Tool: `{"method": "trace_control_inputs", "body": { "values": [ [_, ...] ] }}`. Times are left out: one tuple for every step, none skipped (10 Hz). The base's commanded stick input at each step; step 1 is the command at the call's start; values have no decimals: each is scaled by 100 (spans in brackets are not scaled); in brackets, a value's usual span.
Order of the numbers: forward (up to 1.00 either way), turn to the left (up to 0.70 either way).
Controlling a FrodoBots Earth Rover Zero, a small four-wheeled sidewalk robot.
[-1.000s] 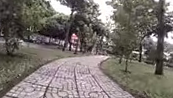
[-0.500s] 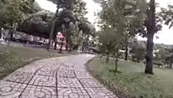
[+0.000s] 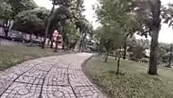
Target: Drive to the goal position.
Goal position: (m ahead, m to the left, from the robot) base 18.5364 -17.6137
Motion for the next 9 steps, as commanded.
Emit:
{"method": "trace_control_inputs", "body": {
  "values": [
    [100, 14],
    [100, 0],
    [100, 0],
    [100, 7],
    [100, 26],
    [100, 27],
    [100, 27],
    [100, 27],
    [100, 27]
  ]
}}
